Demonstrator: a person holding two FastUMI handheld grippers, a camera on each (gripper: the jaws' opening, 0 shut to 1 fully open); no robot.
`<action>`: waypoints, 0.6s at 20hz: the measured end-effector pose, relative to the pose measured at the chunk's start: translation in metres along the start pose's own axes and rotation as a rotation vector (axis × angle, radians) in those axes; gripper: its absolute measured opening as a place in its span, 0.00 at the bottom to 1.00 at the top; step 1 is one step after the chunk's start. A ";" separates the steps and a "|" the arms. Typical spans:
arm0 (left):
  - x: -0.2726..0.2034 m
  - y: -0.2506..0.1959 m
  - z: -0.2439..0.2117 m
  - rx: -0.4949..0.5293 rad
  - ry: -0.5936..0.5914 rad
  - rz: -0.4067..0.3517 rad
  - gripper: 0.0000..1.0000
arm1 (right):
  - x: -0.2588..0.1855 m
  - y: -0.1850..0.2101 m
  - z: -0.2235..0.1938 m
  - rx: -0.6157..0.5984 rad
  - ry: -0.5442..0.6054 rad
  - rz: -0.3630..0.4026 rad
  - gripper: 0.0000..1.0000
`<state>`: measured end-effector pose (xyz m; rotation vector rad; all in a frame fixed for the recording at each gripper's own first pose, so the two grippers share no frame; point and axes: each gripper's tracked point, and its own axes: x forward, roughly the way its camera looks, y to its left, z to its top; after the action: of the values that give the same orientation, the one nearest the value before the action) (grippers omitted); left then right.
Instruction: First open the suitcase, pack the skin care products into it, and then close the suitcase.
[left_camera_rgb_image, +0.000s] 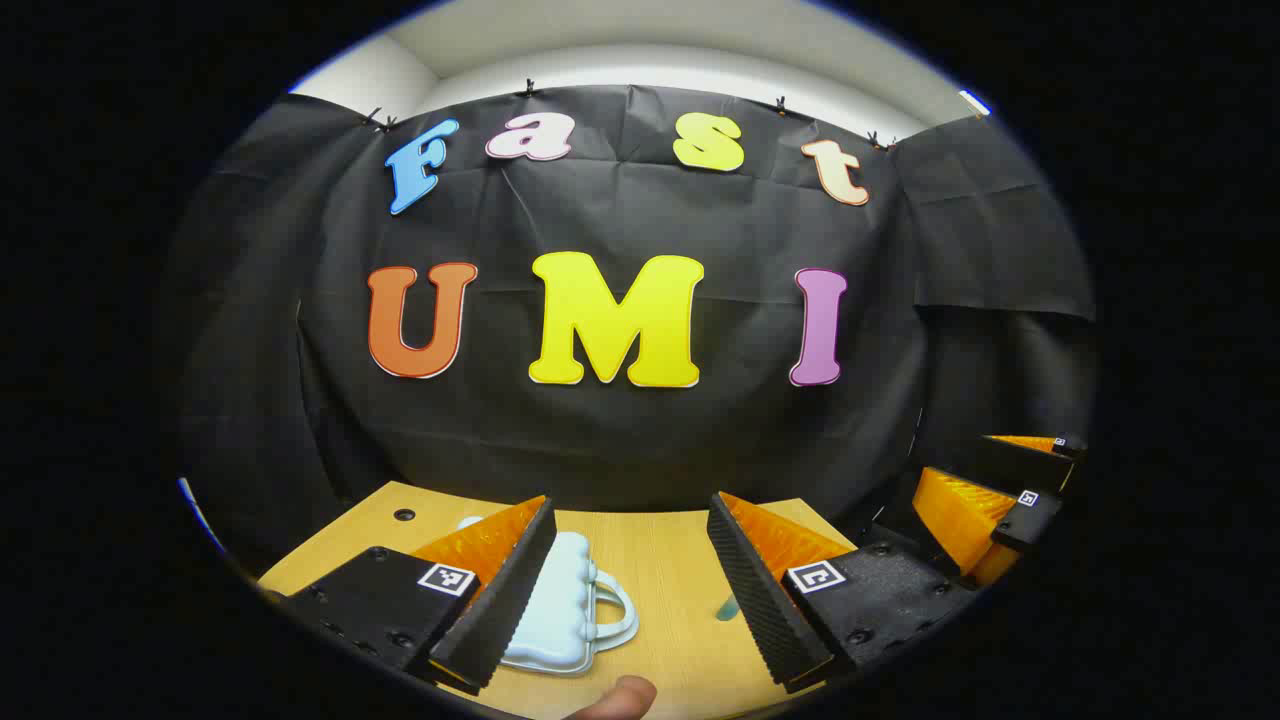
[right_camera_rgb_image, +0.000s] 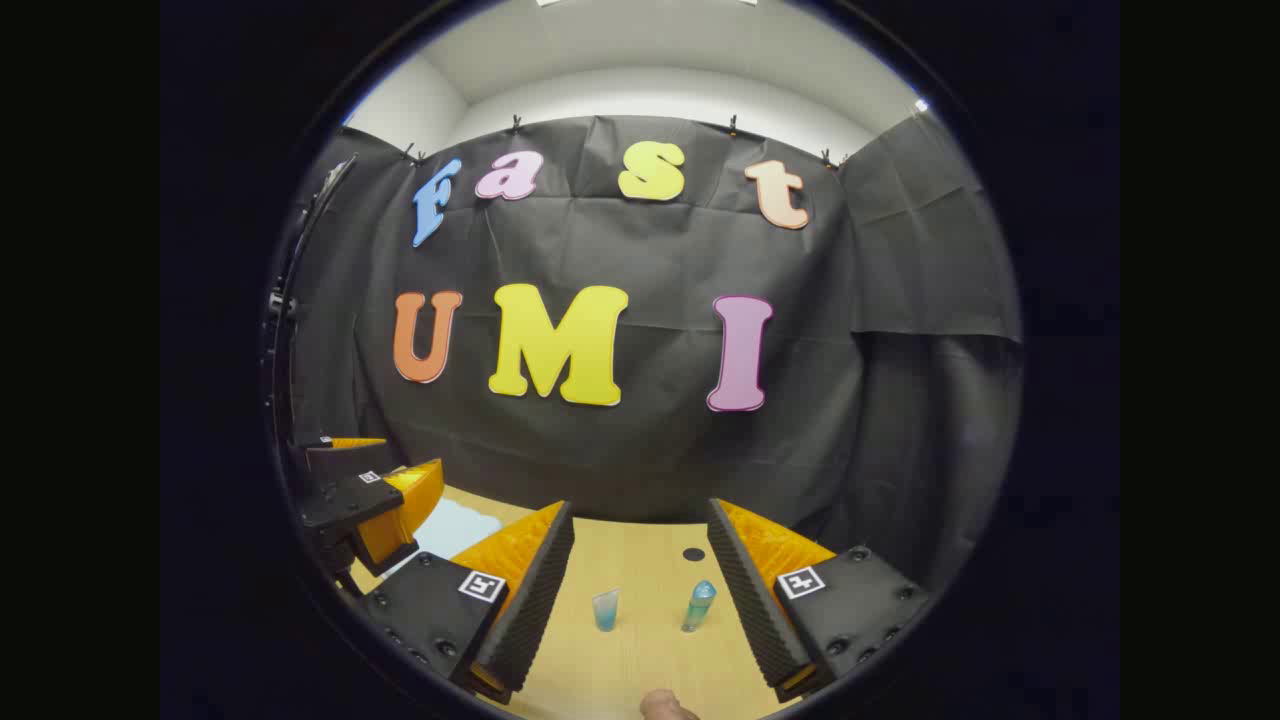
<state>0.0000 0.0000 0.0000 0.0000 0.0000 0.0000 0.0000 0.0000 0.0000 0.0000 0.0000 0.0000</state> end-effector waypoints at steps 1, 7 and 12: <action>0.001 0.000 -0.002 0.002 0.006 0.003 0.97 | 0.002 -0.001 -0.002 0.003 0.004 0.001 0.80; 0.005 -0.006 -0.008 0.001 0.021 0.001 0.97 | 0.010 -0.014 -0.008 0.020 0.023 -0.015 0.80; 0.008 -0.011 -0.006 0.011 0.016 -0.003 0.98 | 0.014 -0.019 -0.008 0.027 0.025 -0.027 0.80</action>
<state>0.0075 -0.0108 -0.0063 0.0108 0.0163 -0.0032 0.0140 -0.0193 -0.0084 0.0269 0.0255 -0.0274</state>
